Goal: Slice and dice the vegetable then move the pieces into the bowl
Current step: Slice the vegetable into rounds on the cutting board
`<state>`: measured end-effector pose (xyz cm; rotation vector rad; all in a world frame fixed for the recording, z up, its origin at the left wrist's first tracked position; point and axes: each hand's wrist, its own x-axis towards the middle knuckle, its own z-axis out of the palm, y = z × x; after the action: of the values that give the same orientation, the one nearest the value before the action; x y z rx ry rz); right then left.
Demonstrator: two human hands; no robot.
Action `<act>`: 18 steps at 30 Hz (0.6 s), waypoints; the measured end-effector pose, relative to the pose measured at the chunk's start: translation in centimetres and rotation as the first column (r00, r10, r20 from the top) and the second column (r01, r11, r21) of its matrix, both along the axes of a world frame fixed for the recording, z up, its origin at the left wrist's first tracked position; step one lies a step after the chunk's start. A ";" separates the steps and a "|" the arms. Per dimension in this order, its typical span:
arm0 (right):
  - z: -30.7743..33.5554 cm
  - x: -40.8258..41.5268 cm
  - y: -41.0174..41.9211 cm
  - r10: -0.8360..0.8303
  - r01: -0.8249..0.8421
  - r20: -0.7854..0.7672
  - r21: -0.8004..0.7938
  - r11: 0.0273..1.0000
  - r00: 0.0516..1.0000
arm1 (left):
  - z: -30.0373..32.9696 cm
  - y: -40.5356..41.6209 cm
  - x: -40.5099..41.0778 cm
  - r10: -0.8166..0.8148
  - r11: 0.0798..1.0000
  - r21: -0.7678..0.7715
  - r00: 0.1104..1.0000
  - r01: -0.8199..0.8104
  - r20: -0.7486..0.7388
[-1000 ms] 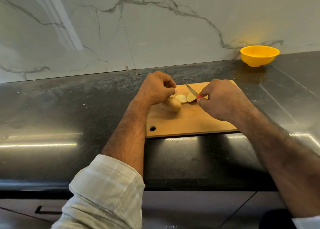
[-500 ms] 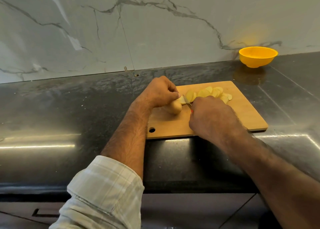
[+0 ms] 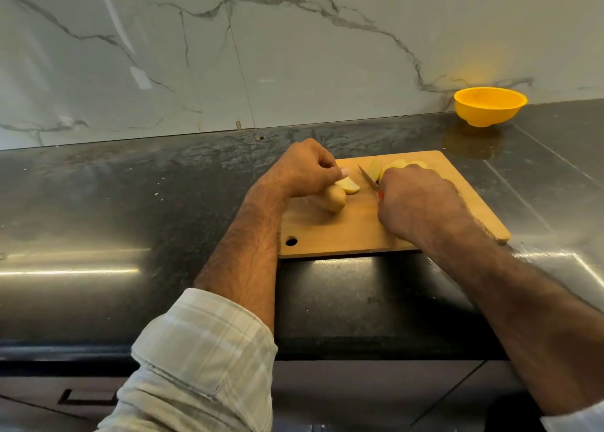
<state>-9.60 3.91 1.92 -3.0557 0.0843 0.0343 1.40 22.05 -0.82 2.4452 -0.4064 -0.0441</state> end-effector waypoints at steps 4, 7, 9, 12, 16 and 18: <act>-0.6 -0.4 -0.4 0.025 -0.031 0.114 0.050 0.998 0.993 | 0.4 1.2 0.2 0.002 1.000 0.009 1.000 -0.002 -0.001; -0.9 -0.9 0.2 0.068 -0.090 0.150 0.141 0.986 0.986 | 1.0 2.1 -0.1 -0.037 0.999 0.023 0.997 0.038 -0.062; -1.0 -1.1 0.7 0.097 -0.116 0.121 0.158 0.981 0.988 | 1.5 2.9 -0.3 -0.039 0.999 0.012 0.997 0.040 -0.066; -1.2 -0.9 1.1 0.114 -0.124 0.078 0.137 0.983 0.990 | 2.1 4.0 -0.5 -0.020 1.000 0.007 0.995 0.021 -0.100; -1.0 -0.6 0.8 0.057 -0.064 0.071 0.091 0.994 0.996 | 2.4 3.6 -1.0 -0.069 0.991 0.095 0.975 0.091 -0.209; -0.9 -0.4 0.2 0.010 -0.016 0.087 0.066 0.998 0.996 | 2.5 3.2 -1.1 -0.065 0.989 0.116 0.973 0.092 -0.222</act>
<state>-10.04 4.09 0.99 -2.9865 0.0564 -0.0933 0.28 25.26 1.69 2.5129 -0.4129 -0.3787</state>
